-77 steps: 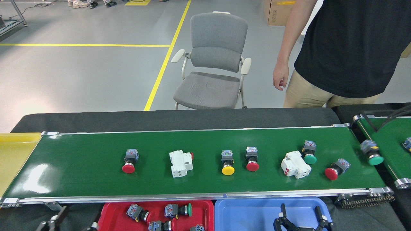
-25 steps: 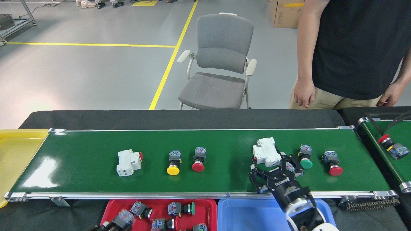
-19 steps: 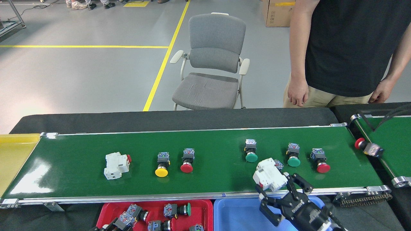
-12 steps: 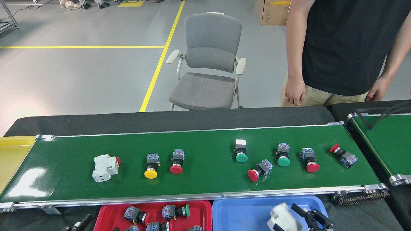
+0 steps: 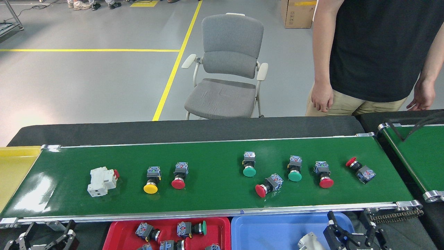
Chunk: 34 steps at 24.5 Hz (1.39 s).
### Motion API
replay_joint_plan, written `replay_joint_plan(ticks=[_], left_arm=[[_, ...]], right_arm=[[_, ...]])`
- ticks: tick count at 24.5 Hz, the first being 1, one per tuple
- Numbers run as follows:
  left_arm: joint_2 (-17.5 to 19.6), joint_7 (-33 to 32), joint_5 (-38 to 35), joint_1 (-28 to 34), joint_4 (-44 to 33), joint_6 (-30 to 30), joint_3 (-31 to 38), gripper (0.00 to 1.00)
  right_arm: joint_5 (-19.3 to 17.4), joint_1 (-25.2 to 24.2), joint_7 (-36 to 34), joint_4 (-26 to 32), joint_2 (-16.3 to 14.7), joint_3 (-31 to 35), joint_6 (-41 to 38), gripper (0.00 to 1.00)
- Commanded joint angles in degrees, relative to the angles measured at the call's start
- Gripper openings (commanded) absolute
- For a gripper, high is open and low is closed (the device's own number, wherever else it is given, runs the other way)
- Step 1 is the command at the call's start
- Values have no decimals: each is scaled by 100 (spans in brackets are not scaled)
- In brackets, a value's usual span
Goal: Pick switch part from conveyor to tray
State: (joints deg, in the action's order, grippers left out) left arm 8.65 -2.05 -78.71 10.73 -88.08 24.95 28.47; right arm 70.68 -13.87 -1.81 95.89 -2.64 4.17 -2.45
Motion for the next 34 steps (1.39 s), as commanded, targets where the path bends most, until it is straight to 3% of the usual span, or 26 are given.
replay_joint_plan(ticks=[1,6,11,20,24,25,27,29,30,33,34], left_arm=[[102,-6,-13,-273,256,-25,10,100],[691,-14,-13,-1038,977,63,-684,100],[779,-14,-31,-1881,2128,63,-895,100],[893,-6,-31,-2611,3227,-104,-1203,100],[875,56,-31,-3103,3754,-746,-1484,98],[875,65,-31,-3226,3877,-939,-1607,96],[867,197,-31,-3358,4053,-1132,-1783,81],[867,486,-13,-3358,4176,-1106,-1836,50],[858,618,-13,-3350,4194,-1071,-1845,36],[840,847,22,-3253,4124,-658,-1836,14],[823,856,31,-3183,4001,-447,-1801,11]], right_arm=[[42,174,23,140,-17,-145,157,96],[464,789,594,105,79,-294,210,96],[904,1158,858,-264,440,-523,280,96],[921,1764,902,-976,502,-1032,676,96],[904,2239,902,-1547,581,-1507,966,96],[904,2397,902,-1731,651,-1595,1089,93],[904,2609,902,-1969,642,-1727,1186,70],[921,2705,911,-2162,572,-1929,1194,37],[913,2749,920,-2241,510,-1999,1194,27],[913,2776,972,-2303,449,-2061,1194,4],[921,2767,972,-2294,440,-2061,1194,2]])
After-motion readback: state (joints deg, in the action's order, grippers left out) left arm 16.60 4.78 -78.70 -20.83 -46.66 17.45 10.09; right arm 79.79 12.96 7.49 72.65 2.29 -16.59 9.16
